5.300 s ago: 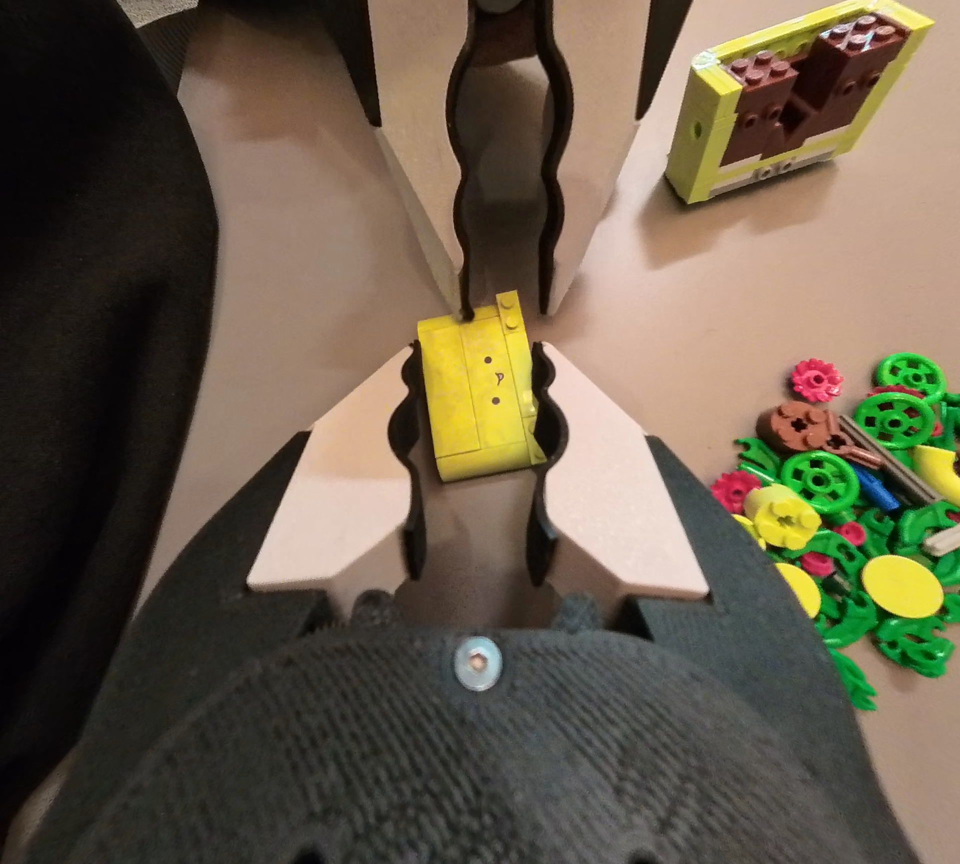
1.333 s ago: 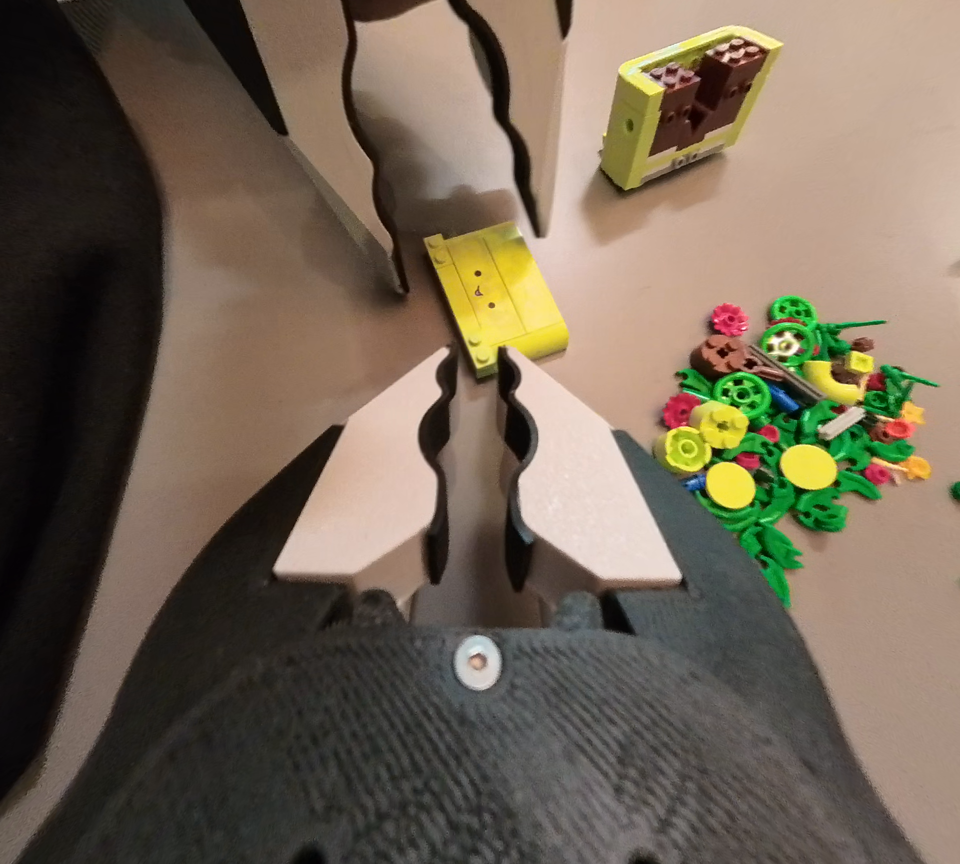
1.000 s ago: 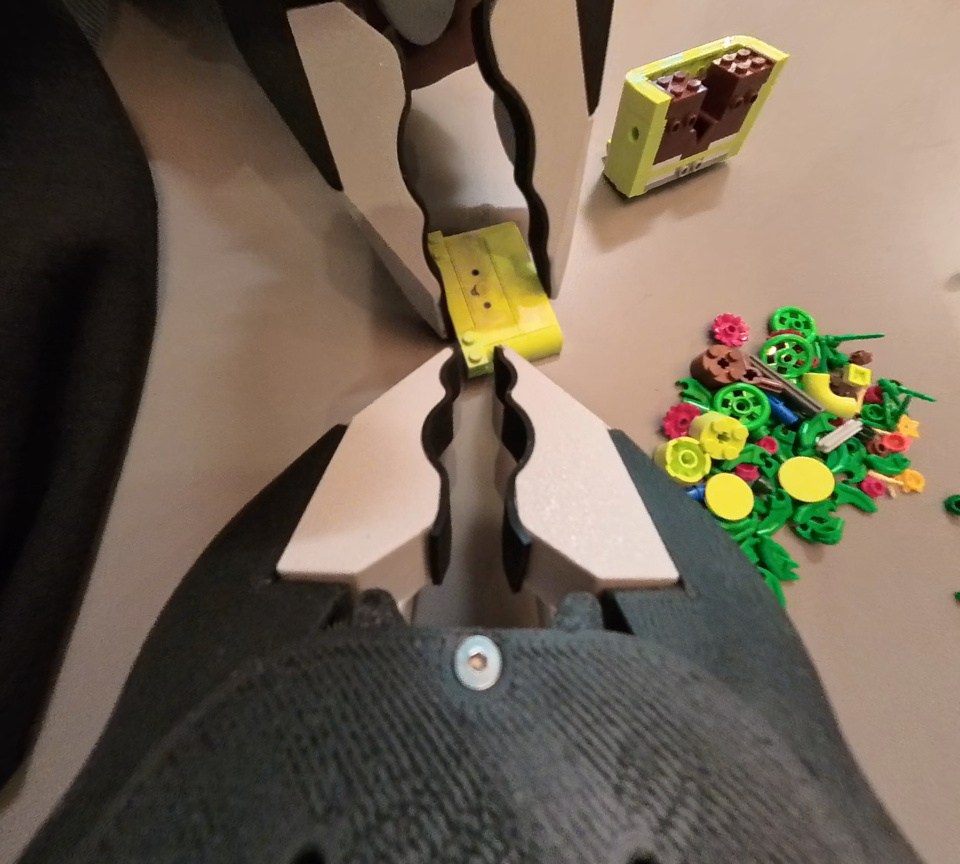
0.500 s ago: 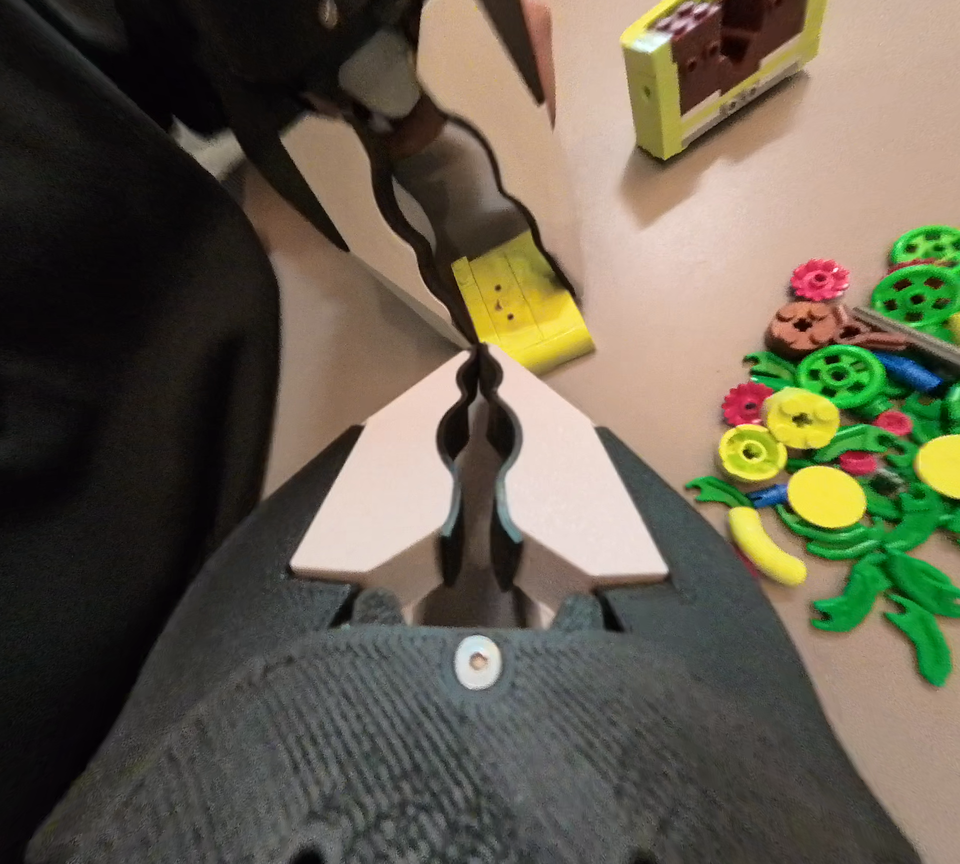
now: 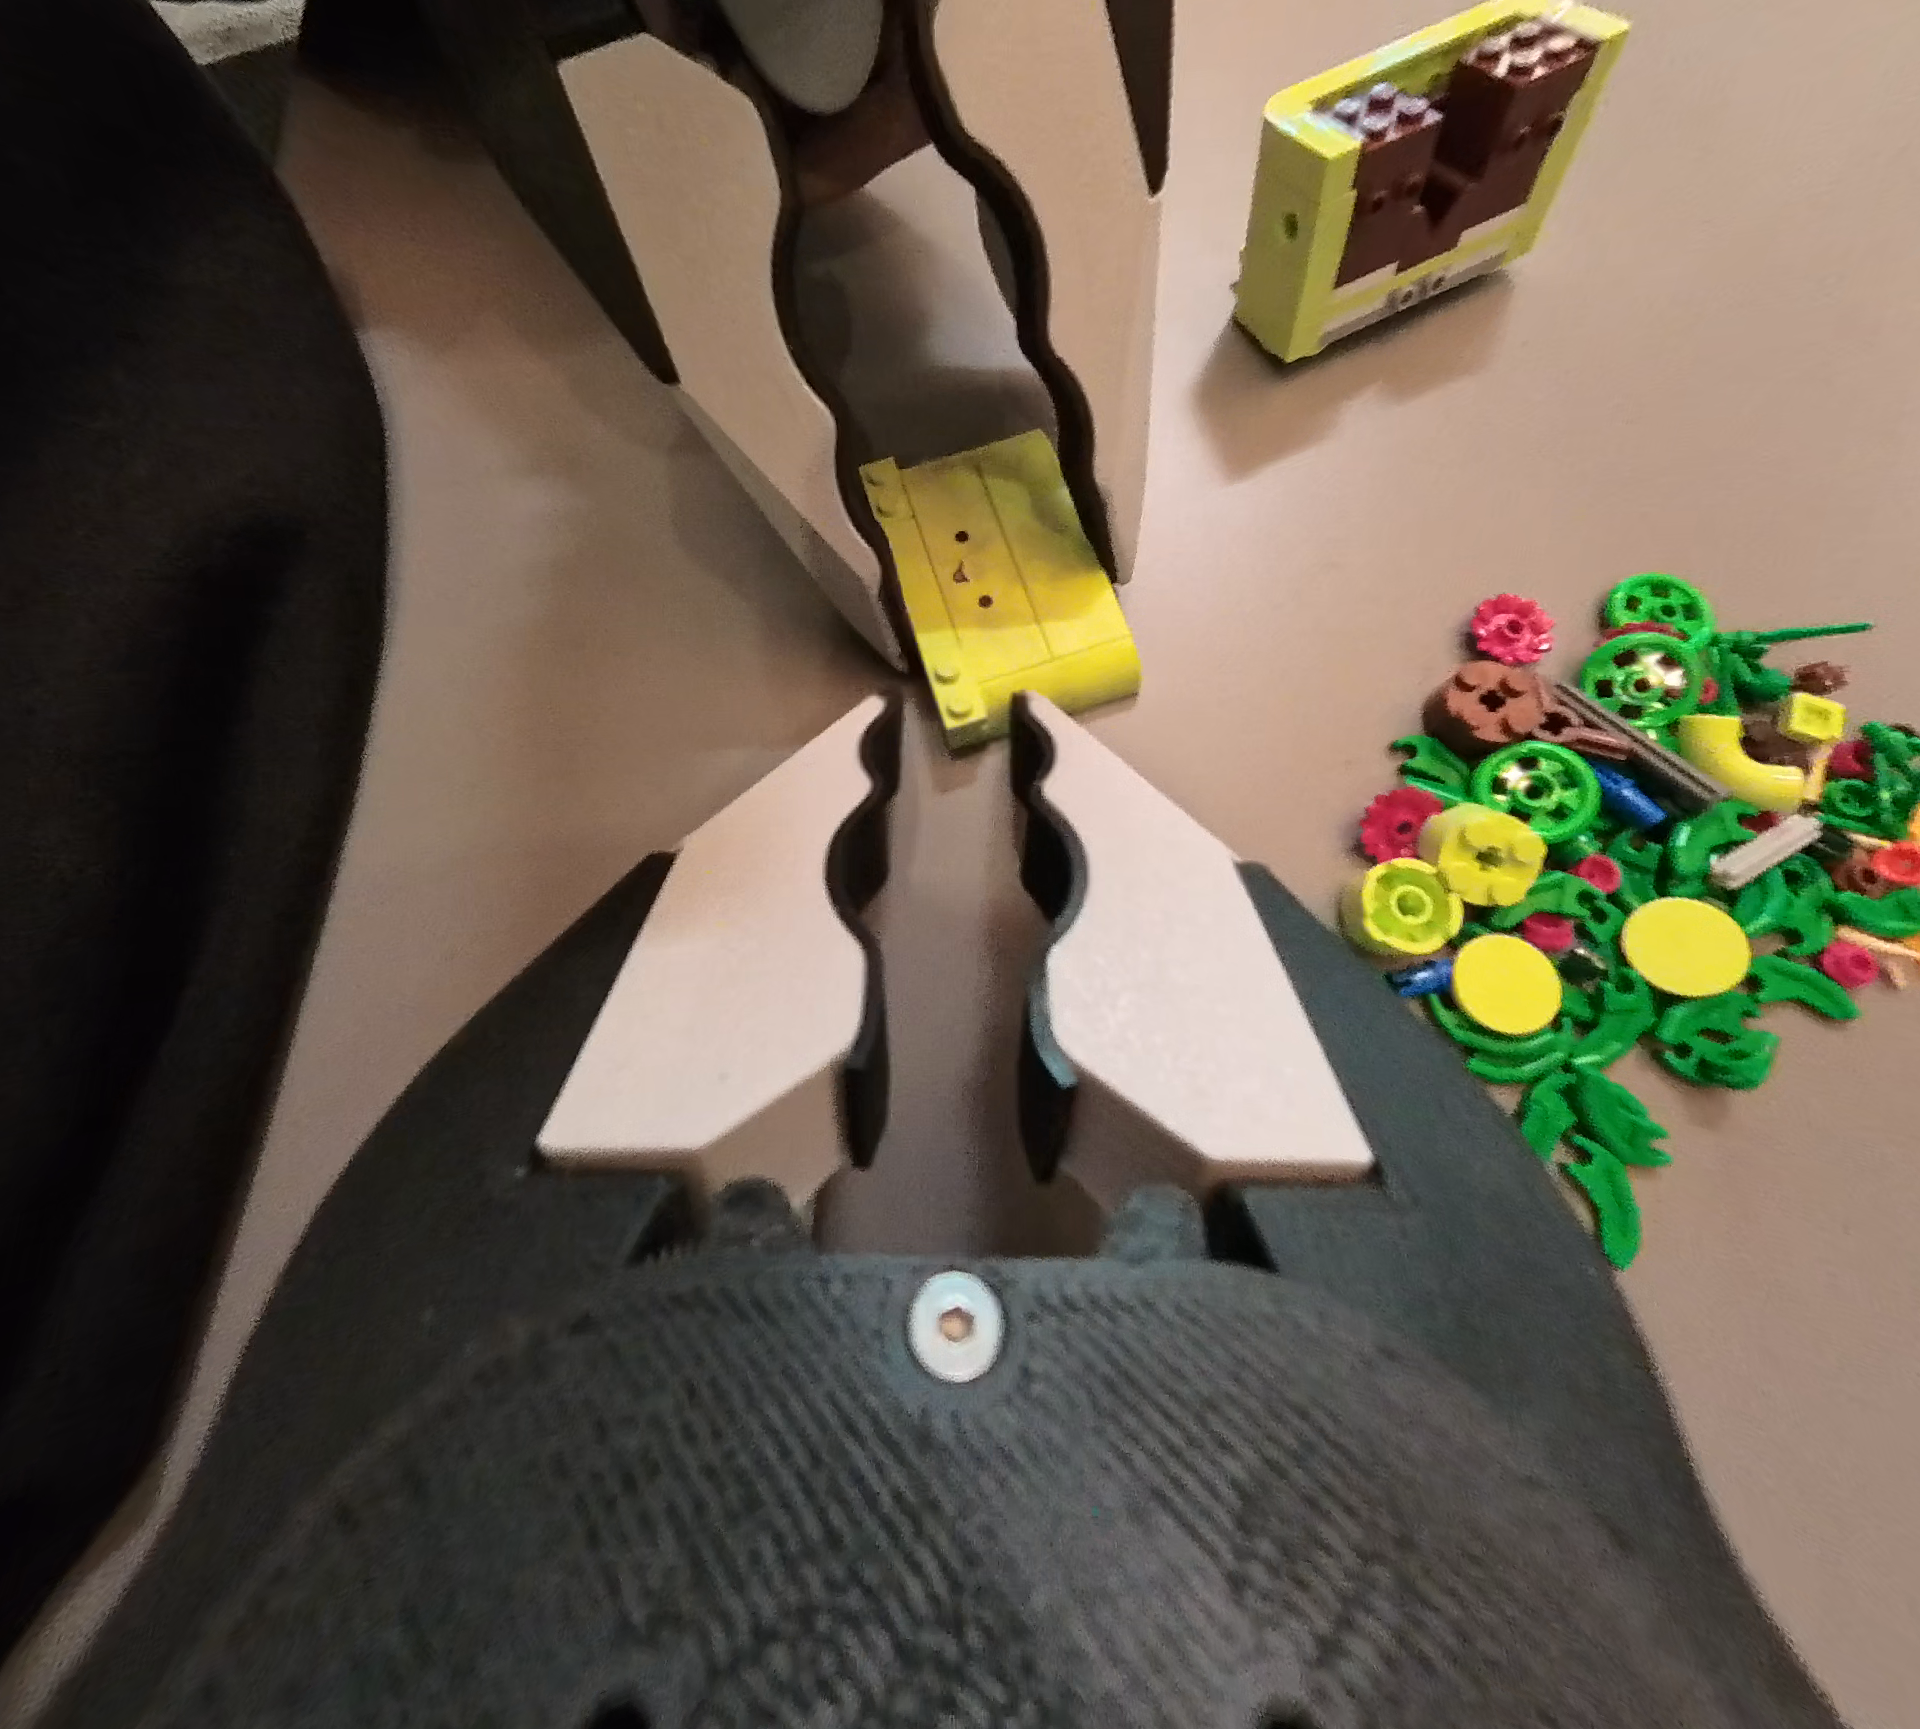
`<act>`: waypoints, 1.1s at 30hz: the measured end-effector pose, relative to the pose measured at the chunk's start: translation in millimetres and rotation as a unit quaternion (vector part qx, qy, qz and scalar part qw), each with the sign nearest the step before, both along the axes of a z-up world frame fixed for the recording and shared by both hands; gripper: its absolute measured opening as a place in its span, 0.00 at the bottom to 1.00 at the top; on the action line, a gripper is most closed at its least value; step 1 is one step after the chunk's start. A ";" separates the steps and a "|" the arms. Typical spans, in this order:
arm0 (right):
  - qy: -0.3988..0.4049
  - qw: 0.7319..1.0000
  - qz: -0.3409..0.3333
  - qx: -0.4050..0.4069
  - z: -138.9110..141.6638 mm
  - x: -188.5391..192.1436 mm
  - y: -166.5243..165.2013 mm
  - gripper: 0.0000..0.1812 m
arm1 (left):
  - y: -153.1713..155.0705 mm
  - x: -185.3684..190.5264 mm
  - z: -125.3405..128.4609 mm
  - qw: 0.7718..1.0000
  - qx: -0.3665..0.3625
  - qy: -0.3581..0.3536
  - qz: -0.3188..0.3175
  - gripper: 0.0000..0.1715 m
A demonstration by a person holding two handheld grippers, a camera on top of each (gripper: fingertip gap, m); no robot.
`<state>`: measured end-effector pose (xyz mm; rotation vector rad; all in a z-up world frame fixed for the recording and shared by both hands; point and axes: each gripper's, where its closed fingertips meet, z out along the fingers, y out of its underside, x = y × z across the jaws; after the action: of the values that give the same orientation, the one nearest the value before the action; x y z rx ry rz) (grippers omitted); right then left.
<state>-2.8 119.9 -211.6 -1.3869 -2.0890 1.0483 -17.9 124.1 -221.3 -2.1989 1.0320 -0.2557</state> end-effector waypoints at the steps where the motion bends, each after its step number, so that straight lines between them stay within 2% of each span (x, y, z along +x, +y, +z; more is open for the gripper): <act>1: 0.006 1.000 0.000 0.001 1.6 -0.6 -0.5 0.05 | -0.1 0.0 -0.1 1.000 0.000 -0.001 0.001 0.24; 7: 0.013 1.000 -0.005 0.001 4.4 -1.7 -0.6 0.01 | 0.1 -0.4 -0.2 1.000 -0.003 -0.002 0.007 0.24; 11: 0.029 0.997 -0.008 -0.071 19.0 -2.1 -4.2 0.00 | 1.0 -2.8 -0.5 1.000 0.007 -0.012 0.008 0.24; 14: 0.033 0.999 -0.027 -0.020 13.1 -1.7 10.2 0.00 | 0.4 -3.4 -0.5 1.000 0.005 -0.013 0.007 0.25; 19: 0.016 1.000 -0.007 0.003 4.9 1.2 5.1 0.11 | 0.4 -3.4 -0.4 1.000 0.003 -0.012 0.009 0.25; 25: -0.006 1.000 -0.007 -0.004 -0.3 4.7 -3.2 0.16 | 0.3 -3.2 -0.4 1.000 0.001 -0.017 0.014 0.25; 30: -0.013 0.999 -0.026 0.019 -5.6 10.6 -3.1 0.15 | 0.6 -3.1 -0.3 1.000 0.003 -0.016 0.019 0.25; 33: -0.009 0.999 -0.030 0.039 -6.2 11.5 -3.4 0.05 | 1.4 -3.1 -0.2 1.000 0.004 -0.013 0.021 0.24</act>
<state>8.7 116.5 -217.8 -1.4163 -2.0659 0.9246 -21.0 125.5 -221.5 -2.2032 0.9693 -0.2597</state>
